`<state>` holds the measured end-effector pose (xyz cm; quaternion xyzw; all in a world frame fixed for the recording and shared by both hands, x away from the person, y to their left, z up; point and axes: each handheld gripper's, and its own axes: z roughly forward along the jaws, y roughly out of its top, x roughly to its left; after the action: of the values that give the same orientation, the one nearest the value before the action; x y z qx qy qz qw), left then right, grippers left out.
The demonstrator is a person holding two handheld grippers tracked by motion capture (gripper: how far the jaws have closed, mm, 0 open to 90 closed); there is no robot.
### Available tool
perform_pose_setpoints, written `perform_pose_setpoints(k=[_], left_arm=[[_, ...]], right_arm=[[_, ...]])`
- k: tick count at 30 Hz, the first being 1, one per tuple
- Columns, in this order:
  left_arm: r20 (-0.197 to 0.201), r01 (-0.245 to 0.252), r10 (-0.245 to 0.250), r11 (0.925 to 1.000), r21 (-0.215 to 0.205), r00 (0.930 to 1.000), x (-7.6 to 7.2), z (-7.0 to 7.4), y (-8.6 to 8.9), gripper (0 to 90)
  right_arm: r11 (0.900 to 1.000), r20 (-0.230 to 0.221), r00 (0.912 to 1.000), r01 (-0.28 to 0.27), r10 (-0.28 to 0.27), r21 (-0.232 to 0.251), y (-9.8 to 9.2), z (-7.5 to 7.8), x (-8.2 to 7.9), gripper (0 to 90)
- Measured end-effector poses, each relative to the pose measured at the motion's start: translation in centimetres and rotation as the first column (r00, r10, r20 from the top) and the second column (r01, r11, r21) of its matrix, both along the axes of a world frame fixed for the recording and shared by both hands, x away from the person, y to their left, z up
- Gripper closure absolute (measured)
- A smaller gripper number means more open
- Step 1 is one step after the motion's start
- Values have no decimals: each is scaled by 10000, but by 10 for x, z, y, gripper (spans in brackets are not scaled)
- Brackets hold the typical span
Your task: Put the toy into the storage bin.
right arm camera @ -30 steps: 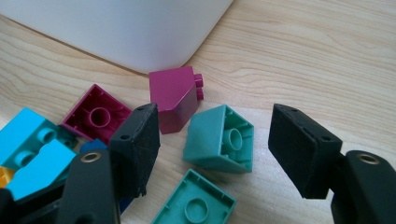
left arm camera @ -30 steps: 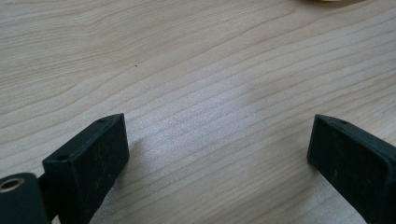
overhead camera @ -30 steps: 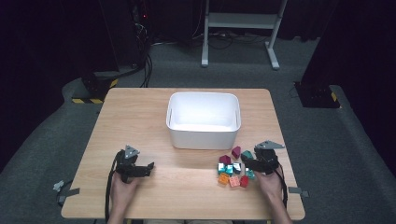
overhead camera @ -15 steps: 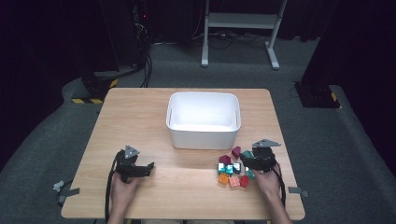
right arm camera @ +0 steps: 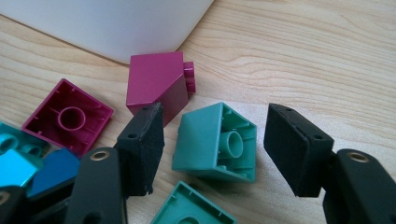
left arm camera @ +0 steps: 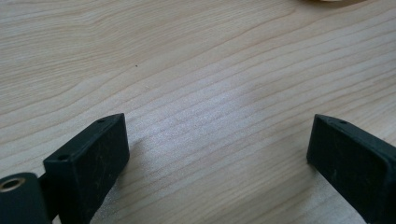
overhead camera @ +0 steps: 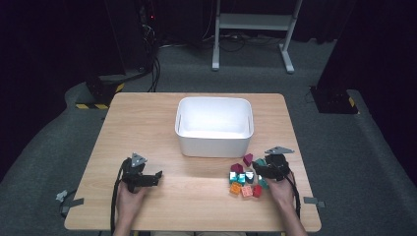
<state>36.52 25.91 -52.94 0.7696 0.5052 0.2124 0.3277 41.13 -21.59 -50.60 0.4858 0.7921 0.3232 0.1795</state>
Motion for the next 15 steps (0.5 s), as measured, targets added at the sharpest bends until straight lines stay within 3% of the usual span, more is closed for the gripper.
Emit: perform_pose_setpoints(k=[15], left_arm=[[1, -1, 1, 10000, -1, 10000, 0, 0, 0, 61]], right_arm=[[9998, -283, 9995, 111, -116, -182, 0, -7, 4, 438]])
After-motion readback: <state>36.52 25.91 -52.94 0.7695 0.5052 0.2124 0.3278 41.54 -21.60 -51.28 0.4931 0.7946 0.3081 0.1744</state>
